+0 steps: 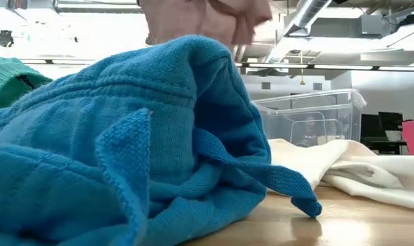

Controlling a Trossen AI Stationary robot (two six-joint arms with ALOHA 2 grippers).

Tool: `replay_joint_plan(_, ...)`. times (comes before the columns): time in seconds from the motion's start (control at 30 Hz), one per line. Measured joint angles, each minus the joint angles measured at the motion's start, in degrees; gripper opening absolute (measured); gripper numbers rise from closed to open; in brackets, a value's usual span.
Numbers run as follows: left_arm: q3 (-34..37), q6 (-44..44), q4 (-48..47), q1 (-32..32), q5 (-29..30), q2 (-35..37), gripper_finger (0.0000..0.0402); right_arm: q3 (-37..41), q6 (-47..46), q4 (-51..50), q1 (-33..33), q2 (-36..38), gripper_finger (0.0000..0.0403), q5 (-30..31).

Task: Pick & Place Cloths
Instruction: Put the pink polo shirt into the wire basket

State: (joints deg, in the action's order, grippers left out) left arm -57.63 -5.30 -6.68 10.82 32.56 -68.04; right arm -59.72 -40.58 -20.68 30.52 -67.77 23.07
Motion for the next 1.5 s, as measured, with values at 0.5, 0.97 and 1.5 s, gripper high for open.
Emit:
replay_joint_plan(0.5, 2.1, -21.5, -19.6, -11.4, 34.2, 12.2, 0.0050, 0.0, 0.0, 0.1, -2.7, 0.0, 0.0309, 2.9)
replay_joint_plan(0.97, 18.6, -16.2, -20.4, -28.4, 23.2, 9.8, 0.0050, 0.0, 0.1, 0.0, -2.9, 0.0, 0.0309, 2.7)
replay_joint_plan(1.5, 19.8, -4.4, -20.1, -27.2, 13.6, -4.6, 0.0050, 0.0, 0.5, -0.3, -2.9, 0.0, 0.0309, 2.7)
